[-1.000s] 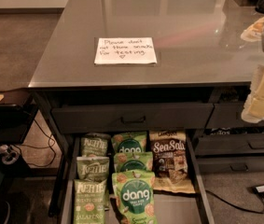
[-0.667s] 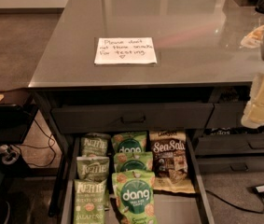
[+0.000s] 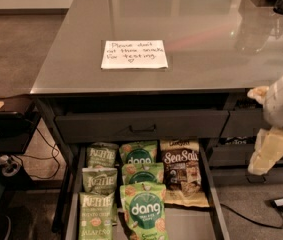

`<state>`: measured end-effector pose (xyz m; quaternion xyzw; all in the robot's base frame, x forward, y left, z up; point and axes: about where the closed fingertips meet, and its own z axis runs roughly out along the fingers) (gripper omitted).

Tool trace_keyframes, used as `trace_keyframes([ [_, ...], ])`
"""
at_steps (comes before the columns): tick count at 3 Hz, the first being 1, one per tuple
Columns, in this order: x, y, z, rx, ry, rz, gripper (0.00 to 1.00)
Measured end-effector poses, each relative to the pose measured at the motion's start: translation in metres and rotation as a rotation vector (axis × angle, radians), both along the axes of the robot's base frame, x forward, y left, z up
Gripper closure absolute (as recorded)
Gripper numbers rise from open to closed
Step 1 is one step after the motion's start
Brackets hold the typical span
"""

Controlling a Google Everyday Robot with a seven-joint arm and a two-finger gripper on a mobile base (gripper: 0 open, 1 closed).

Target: Pick brown chip bag from middle drawer and place on counter

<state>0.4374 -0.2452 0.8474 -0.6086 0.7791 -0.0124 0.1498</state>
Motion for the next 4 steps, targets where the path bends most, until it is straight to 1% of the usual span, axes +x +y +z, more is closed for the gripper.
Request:
trace_keyframes([
  [1, 0.001, -0.010, -0.071, 0.086, -0.008, 0.013, 0.00],
  [2, 0.008, -0.016, -0.127, 0.245, -0.015, -0.023, 0.00],
  [3, 0.009, -0.013, -0.185, 0.408, 0.042, -0.083, 0.00],
  [4, 0.009, -0.013, -0.185, 0.408, 0.042, -0.083, 0.00],
])
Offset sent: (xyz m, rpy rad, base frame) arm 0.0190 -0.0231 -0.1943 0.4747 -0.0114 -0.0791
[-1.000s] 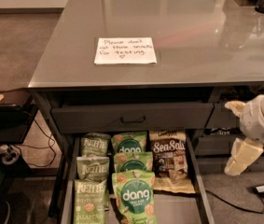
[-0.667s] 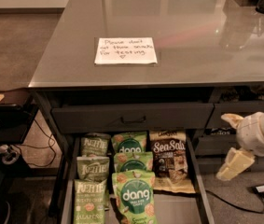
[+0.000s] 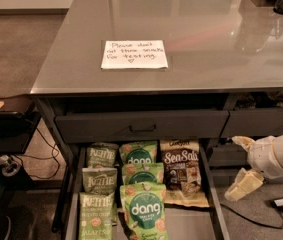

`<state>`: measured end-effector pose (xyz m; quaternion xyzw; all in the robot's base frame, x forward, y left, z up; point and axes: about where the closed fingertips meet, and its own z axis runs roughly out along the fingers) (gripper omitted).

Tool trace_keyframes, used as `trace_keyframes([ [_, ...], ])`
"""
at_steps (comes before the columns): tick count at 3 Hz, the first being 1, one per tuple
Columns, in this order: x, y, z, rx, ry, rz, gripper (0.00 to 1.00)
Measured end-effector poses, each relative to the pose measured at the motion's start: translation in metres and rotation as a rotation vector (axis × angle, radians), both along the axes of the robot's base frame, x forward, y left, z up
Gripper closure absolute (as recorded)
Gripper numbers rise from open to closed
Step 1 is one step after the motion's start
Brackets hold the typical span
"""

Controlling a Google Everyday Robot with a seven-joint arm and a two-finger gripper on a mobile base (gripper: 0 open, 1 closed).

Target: Pick brown chip bag from middle drawer and place on counter

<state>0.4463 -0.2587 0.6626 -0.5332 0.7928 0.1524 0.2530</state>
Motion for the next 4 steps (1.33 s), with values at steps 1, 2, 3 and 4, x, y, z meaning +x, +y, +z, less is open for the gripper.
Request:
trace_keyframes([
  [1, 0.006, 0.000, -0.026, -0.046, -0.052, 0.054, 0.00],
  [2, 0.014, 0.011, -0.073, -0.082, -0.139, 0.157, 0.00],
  [3, 0.024, 0.032, -0.114, -0.073, -0.229, 0.274, 0.00],
  [4, 0.037, 0.052, -0.144, -0.067, -0.287, 0.338, 0.00],
])
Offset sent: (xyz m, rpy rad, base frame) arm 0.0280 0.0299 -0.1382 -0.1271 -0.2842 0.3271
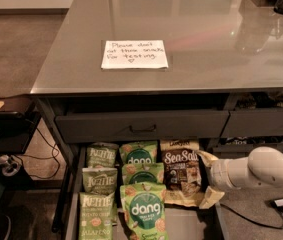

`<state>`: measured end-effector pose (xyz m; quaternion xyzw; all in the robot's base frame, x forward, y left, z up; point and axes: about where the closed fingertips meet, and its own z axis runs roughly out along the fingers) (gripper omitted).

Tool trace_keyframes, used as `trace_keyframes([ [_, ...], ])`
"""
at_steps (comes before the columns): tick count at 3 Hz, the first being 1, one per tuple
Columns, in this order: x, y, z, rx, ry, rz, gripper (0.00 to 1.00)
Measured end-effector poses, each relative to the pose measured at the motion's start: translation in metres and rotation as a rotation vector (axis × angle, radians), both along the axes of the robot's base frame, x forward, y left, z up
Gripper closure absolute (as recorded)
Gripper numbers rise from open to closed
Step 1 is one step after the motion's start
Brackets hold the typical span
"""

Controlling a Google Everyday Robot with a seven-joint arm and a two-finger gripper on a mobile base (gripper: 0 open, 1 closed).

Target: Pick brown chip bag from middle drawer and place on counter

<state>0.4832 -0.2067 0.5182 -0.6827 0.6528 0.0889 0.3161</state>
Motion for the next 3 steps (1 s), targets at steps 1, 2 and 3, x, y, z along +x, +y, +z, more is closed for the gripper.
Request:
trace_keyframes([
  [1, 0.000, 0.002, -0.005, 0.002, -0.003, 0.006, 0.00],
  [2, 0.003, -0.006, -0.012, -0.014, -0.020, -0.002, 0.00],
  [3, 0.015, -0.014, -0.026, -0.042, -0.044, -0.018, 0.00],
])
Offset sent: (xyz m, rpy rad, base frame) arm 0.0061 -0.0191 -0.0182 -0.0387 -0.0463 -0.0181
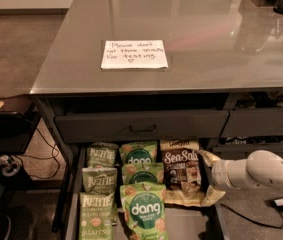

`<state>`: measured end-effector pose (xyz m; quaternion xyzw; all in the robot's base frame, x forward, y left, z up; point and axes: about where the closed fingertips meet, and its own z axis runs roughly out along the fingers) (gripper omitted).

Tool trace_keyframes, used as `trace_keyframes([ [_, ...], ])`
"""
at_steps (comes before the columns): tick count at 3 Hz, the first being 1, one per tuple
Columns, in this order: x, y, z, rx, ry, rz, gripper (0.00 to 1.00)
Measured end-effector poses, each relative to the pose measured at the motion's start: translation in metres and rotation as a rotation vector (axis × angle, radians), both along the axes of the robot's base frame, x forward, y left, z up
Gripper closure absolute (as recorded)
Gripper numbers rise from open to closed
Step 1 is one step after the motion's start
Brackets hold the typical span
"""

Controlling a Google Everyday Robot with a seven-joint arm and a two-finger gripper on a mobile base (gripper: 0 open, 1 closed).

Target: Pick brown chip bag from middle drawer and place on counter

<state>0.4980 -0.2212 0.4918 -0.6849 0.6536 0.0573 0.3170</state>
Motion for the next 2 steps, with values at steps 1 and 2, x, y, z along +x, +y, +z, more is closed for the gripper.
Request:
trace_keyframes([
  [1, 0.013, -0.004, -0.013, -0.011, 0.003, -0.030, 0.00],
  [2, 0.026, -0.003, -0.025, -0.012, 0.020, -0.056, 0.00],
])
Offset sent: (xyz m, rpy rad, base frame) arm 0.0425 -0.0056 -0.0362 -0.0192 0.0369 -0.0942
